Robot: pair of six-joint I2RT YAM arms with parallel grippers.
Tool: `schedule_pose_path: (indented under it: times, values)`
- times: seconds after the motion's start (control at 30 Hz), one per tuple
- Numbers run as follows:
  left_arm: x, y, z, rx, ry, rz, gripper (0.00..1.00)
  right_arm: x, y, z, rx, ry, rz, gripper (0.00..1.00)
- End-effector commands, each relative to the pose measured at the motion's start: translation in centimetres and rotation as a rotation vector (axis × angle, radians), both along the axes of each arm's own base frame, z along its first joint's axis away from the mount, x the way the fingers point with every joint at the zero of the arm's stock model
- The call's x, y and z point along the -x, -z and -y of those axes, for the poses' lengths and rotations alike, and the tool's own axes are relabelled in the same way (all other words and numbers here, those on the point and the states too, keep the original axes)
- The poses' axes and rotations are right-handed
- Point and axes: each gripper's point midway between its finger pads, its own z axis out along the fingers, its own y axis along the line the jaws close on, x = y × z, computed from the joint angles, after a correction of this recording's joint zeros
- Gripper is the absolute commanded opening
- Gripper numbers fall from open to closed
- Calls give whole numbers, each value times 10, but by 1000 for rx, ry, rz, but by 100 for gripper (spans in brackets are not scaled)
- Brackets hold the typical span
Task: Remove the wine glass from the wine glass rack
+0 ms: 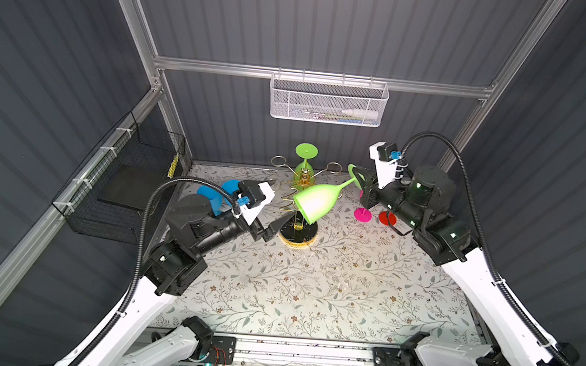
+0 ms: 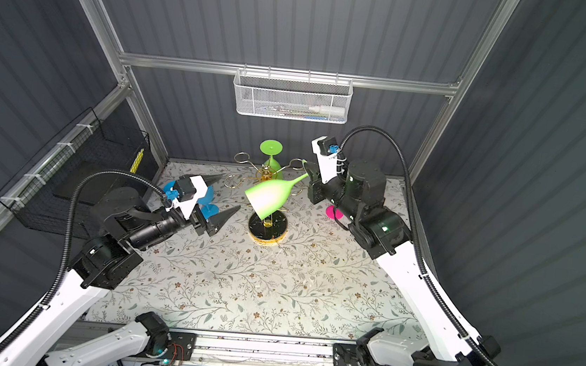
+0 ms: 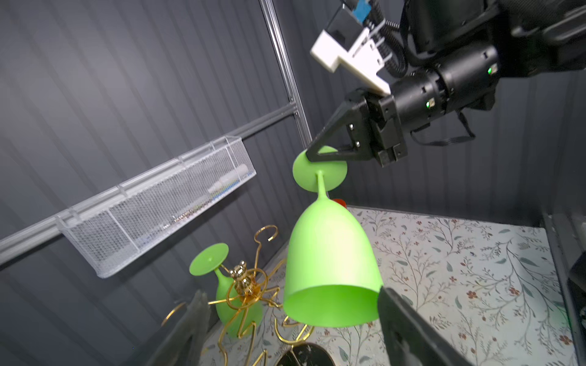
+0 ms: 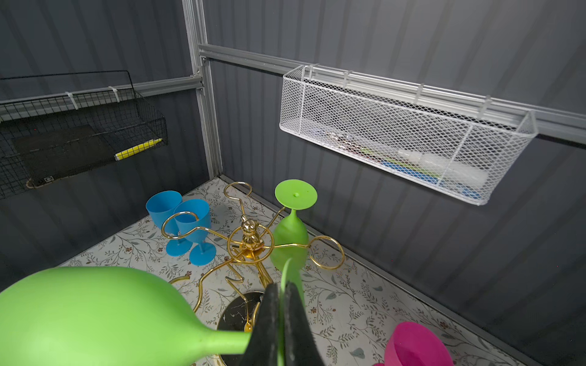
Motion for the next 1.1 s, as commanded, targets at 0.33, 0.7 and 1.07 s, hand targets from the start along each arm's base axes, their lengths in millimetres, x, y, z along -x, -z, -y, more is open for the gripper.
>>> schedule_pose_path:
  times: [0.33, 0.7, 1.07]
  values:
    - [-8, 3, 21, -10, 82, -41, 73, 20, -20, 10, -201, -114, -10, 0]
    - [-17, 10, 35, -33, 119, -84, 65, 33, -20, -3, -258, -232, -31, 0]
    - [-21, 16, 45, -46, 161, -133, 44, 38, -16, -10, -289, -285, -60, 0]
